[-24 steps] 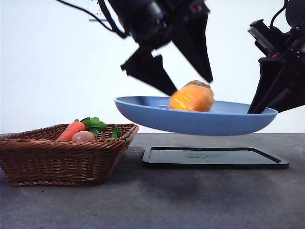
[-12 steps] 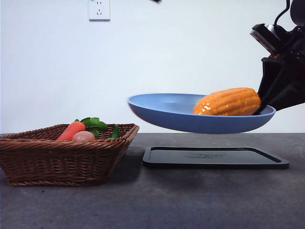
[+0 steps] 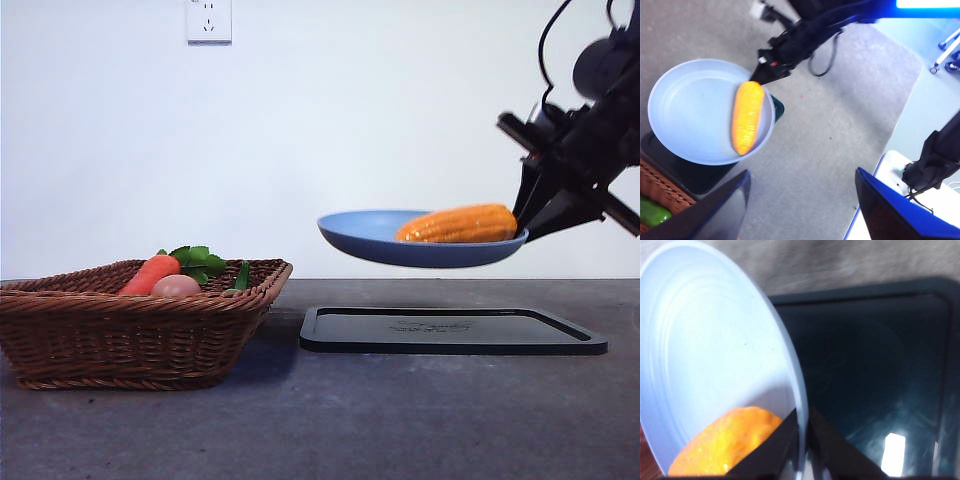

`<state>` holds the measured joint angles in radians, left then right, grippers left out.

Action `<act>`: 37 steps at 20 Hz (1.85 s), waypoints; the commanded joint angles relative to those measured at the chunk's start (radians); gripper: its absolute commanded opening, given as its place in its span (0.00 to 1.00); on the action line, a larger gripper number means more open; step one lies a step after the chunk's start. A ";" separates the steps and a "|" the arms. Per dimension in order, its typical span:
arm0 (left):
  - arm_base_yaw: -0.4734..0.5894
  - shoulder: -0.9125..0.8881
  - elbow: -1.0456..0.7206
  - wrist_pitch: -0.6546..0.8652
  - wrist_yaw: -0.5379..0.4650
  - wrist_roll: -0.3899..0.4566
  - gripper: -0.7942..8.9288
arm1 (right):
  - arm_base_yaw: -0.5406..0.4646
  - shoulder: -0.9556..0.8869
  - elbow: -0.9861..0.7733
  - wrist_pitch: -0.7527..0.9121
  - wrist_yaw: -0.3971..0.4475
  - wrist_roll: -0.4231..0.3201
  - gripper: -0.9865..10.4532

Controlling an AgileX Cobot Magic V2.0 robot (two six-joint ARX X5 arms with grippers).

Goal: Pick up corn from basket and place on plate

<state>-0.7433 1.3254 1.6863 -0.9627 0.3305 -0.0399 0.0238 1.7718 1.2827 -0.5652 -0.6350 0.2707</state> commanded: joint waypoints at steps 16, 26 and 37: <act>-0.006 -0.026 0.027 0.005 -0.002 0.002 0.43 | -0.026 0.191 0.058 0.014 0.086 0.002 0.12; -0.006 -0.026 0.027 0.006 -0.002 0.001 0.43 | -0.074 0.090 0.058 -0.084 0.085 -0.094 0.31; -0.006 -0.026 0.027 0.009 -0.002 -0.004 0.42 | -0.023 -0.489 0.058 -0.557 0.079 -0.332 0.30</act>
<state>-0.7433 1.2930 1.6863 -0.9619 0.3302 -0.0433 -0.0086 1.2839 1.3186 -1.1049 -0.5503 -0.0036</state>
